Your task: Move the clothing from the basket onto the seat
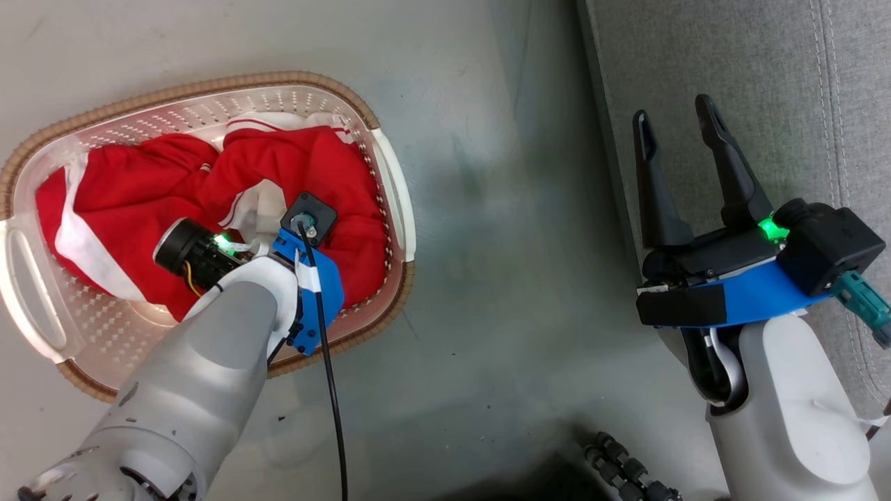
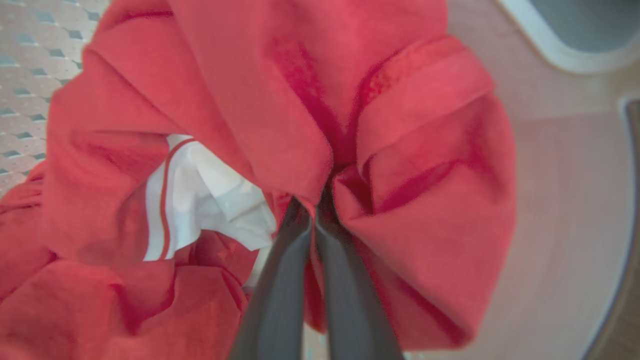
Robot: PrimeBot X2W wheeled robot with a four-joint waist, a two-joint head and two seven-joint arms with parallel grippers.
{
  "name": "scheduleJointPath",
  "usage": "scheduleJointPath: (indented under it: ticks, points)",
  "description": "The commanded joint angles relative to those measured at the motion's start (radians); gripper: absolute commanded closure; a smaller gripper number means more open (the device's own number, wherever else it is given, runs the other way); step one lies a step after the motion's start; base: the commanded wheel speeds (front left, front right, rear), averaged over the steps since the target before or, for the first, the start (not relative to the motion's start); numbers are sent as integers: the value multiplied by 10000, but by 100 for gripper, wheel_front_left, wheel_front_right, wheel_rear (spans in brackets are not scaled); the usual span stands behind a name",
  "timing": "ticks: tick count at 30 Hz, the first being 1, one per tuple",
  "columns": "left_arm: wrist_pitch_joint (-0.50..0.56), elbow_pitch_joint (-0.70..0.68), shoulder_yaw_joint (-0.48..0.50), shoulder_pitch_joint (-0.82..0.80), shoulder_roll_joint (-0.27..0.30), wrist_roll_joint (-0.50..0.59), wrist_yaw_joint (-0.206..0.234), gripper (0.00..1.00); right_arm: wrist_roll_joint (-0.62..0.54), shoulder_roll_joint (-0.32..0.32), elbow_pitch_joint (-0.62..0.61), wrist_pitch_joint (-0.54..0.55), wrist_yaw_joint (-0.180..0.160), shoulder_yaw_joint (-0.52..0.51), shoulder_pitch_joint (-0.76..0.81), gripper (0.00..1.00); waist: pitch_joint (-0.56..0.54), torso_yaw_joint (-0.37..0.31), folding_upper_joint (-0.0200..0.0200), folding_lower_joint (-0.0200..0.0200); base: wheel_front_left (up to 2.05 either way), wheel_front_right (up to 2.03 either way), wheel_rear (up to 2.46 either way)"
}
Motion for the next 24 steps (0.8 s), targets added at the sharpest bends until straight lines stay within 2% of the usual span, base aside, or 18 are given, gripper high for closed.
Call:
scheduleJointPath:
  ticks: [1, 11, 24]
  points:
    - [-73, 28, -36, -101, -30, -66, -9, 100, -83, -28, -35, -35, 4, -32, -177, 0, -60, 40, 0, -1, 0, 0, 0]
    - [-966, -91, -127, -4, -390, -524, -10, 100, -326, -29, 104, -35, 4, -161, -17, 0, -755, 489, 0, -1, 0, 0, 0]
    - [-2509, -581, -244, 568, -790, -1226, -10, 100, -838, -32, 336, -36, 4, -260, 511, 0, -2383, 1363, 0, -1, 0, 0, 0]
